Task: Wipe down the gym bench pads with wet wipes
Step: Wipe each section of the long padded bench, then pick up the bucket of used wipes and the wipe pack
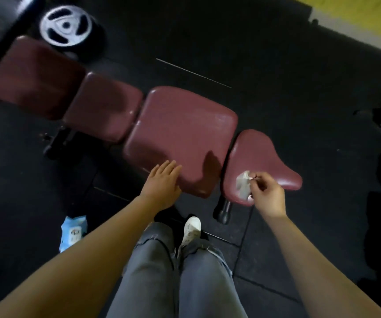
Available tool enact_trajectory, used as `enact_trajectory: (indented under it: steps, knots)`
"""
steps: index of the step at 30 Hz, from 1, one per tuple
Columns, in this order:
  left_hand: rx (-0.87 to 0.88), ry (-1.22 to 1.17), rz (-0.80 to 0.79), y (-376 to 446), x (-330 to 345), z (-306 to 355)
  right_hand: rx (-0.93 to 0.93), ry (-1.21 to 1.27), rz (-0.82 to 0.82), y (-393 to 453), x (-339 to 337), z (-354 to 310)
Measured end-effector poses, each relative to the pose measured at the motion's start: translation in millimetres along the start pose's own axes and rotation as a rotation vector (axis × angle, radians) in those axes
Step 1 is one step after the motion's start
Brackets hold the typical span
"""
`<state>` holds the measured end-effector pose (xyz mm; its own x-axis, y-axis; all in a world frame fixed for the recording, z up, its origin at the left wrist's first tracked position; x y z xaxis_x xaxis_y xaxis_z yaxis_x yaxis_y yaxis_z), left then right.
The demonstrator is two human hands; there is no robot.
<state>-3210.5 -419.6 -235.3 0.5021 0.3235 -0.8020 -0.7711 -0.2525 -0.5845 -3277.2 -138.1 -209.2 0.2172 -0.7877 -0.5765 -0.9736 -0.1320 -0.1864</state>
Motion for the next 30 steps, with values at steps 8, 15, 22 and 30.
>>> enact_trajectory:
  steps: [8,15,22,30]
  knots:
    - [-0.255,-0.239,0.023,-51,39,-125,-0.156,-0.081,-0.349,-13,130,-69]
    - [-0.510,-0.415,0.039,-126,86,-274,-0.275,-0.170,-0.613,-60,281,-147]
    - [-0.775,-0.525,0.084,-216,134,-420,-0.413,-0.234,-0.809,-143,432,-225]
    - [-1.077,-0.636,0.066,-302,178,-544,-0.585,-0.290,-1.015,-227,579,-300]
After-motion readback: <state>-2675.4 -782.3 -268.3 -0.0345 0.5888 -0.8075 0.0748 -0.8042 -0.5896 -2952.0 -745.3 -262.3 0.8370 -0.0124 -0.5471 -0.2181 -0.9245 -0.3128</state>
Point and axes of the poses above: each hand's wrist, its own y-axis towards the middle knuckle, its own x-axis out of the palm, z = x × y, the point moved 2 cm from there along y, towards the middle knuckle, and after that the axes turned 15 degrees about -x, right-handed, at the moved point
